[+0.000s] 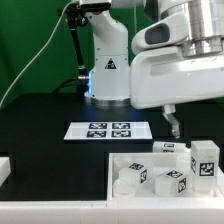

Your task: Assemble one leg

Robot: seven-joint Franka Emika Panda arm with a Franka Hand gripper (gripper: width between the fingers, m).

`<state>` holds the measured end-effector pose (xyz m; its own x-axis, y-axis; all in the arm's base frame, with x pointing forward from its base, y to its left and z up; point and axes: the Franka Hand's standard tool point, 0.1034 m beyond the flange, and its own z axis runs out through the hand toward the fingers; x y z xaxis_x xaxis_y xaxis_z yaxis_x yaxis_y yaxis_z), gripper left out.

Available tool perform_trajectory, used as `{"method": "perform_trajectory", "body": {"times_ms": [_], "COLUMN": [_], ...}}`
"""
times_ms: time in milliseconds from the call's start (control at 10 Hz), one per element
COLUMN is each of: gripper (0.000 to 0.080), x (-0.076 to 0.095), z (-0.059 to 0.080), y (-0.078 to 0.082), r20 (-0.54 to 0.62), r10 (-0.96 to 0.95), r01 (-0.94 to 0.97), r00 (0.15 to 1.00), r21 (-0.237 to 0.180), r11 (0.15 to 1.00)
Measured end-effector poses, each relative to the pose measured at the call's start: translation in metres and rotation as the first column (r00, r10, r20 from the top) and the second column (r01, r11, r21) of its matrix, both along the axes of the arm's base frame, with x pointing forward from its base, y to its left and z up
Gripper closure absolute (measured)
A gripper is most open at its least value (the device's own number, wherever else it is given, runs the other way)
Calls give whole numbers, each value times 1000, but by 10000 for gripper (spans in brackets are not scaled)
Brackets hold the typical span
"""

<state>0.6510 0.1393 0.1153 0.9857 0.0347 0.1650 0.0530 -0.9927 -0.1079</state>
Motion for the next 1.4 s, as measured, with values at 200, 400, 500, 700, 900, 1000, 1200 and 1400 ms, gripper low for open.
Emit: {"method": "perform_trajectory", "body": {"times_ms": [200, 400, 500, 700, 900, 1000, 1200, 1400], "gripper": [151, 151, 151, 151, 151, 151, 151, 151], "x": [-1, 0, 0, 5, 10, 9, 9, 8], "z": [2, 1, 1, -5, -14, -18, -23, -24], "y": [0, 0, 0, 1, -1, -2, -3, -5], "r20": [-137, -135, -135, -147, -143, -148, -141, -143], "r10": [17, 16, 16, -105, -95, -97, -94, -92], "r01": [-17, -16, -16, 99, 88, 89, 86, 84], "r00": [990, 991, 991, 984, 985, 984, 986, 985], "r21": [1, 0, 0, -47, -58, -59, -59, -60], "r11": [1000, 1000, 1000, 994, 994, 994, 995, 995]}}
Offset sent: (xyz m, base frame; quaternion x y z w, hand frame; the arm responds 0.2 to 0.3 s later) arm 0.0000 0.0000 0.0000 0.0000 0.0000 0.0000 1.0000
